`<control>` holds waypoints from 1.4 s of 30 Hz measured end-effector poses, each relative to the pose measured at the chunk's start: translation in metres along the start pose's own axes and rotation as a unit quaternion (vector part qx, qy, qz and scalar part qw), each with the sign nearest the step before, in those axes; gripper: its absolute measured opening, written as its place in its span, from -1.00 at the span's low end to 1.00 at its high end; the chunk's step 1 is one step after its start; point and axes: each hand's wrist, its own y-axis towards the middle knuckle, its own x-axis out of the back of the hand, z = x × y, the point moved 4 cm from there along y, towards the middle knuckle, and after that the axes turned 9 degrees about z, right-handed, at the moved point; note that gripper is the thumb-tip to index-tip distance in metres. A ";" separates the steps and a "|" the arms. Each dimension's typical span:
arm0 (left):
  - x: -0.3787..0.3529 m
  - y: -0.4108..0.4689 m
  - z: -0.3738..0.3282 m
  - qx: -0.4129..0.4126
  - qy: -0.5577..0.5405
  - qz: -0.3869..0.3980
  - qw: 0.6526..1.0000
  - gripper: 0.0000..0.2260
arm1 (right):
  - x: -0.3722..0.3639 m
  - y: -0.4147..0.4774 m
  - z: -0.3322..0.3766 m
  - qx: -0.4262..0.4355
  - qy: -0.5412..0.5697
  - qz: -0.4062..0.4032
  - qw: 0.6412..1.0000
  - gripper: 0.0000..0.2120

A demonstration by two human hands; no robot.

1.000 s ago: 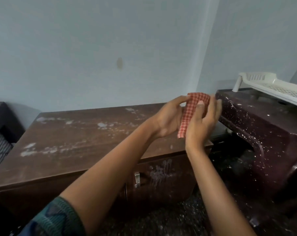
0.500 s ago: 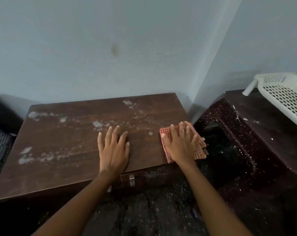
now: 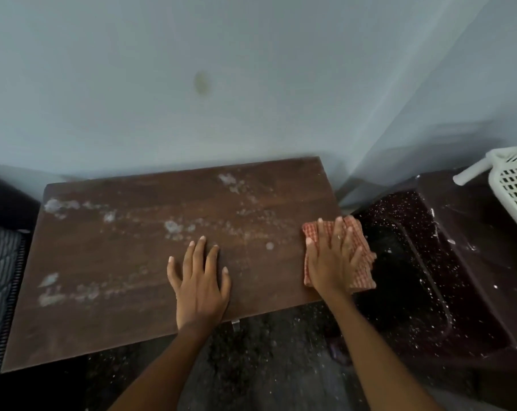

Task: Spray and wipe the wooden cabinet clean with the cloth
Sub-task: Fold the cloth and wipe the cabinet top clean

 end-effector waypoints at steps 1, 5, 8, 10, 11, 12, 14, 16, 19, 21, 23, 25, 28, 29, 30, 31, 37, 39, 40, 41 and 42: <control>0.000 0.001 -0.001 -0.004 0.004 0.004 1.000 -0.54 | 0.003 0.009 0.007 0.008 -0.009 0.003 1.000 -0.32; 0.000 0.002 -0.002 0.000 0.013 0.014 1.000 -0.55 | -0.001 0.012 0.026 0.087 -0.042 0.012 0.995 -0.43; 0.002 0.002 -0.002 0.003 0.018 0.016 1.000 -0.55 | -0.011 -0.017 0.009 0.192 -0.088 0.034 0.977 -0.47; 0.002 0.001 -0.004 0.005 0.022 0.018 1.000 -0.55 | -0.014 -0.033 -0.015 0.228 -0.106 0.042 0.967 -0.47; 0.002 0.001 -0.004 0.003 0.025 0.017 1.000 -0.54 | -0.014 -0.035 -0.026 0.220 -0.106 0.046 0.969 -0.46; 0.002 0.001 -0.003 0.003 0.027 0.018 0.999 -0.54 | -0.011 -0.034 -0.034 0.192 -0.098 0.046 0.975 -0.45; 0.001 0.002 -0.002 0.003 0.029 0.020 0.999 -0.54 | -0.003 -0.018 -0.039 0.112 -0.061 0.035 0.991 -0.42; 0.002 0.002 -0.002 0.005 0.030 0.026 0.999 -0.54 | 0.005 0.008 -0.023 0.055 -0.025 0.023 0.998 -0.41; 0.002 0.004 -0.002 0.006 0.024 0.026 0.999 -0.55 | 0.010 0.041 0.016 0.054 -0.035 0.027 0.998 -0.43; 0.001 0.005 -0.003 0.006 0.022 0.028 0.999 -0.55 | 0.007 0.042 0.031 0.088 -0.047 0.023 0.995 -0.45; 0.001 0.005 -0.002 0.011 0.020 0.031 0.999 -0.54 | 0.003 0.026 0.035 0.153 -0.062 0.019 0.986 -0.46; 0.001 0.005 -0.002 0.013 0.017 0.029 0.999 -0.54 | -0.004 0.006 0.025 0.211 -0.087 0.031 0.973 -0.47; 0.003 0.005 -0.001 0.013 0.016 0.027 0.999 -0.54 | -0.006 0.001 -0.001 0.220 -0.096 0.043 0.970 -0.46; 0.003 0.005 0.000 0.014 0.015 0.029 0.999 -0.54 | -0.004 0.007 -0.006 0.207 -0.093 0.039 0.973 -0.46; 0.003 0.005 -0.001 0.014 0.015 0.032 0.999 -0.54 | -0.001 0.015 -0.008 0.189 -0.087 0.035 0.978 -0.45; 0.003 0.005 -0.001 0.014 0.015 0.035 0.999 -0.54 | 0.004 0.025 -0.006 0.167 -0.077 0.030 0.983 -0.44; 0.002 0.005 -0.001 0.015 0.018 0.044 0.999 -0.54 | 0.019 0.087 0.051 0.100 -0.037 0.020 0.994 -0.40; 0.002 0.006 -0.002 0.017 0.016 0.047 0.999 -0.53 | 0.016 0.088 0.056 0.141 -0.053 0.026 0.988 -0.43; 0.003 0.005 -0.002 0.018 0.015 0.048 0.999 -0.53 | 0.015 0.083 0.052 0.169 -0.063 0.027 0.983 -0.45; 0.003 0.005 -0.002 0.018 0.015 0.048 0.999 -0.53 | 0.014 0.079 0.044 0.198 -0.075 0.030 0.977 -0.45; 0.003 0.005 -0.002 0.020 0.016 0.048 0.999 -0.53 | 0.013 0.076 0.036 0.223 -0.087 0.034 0.970 -0.45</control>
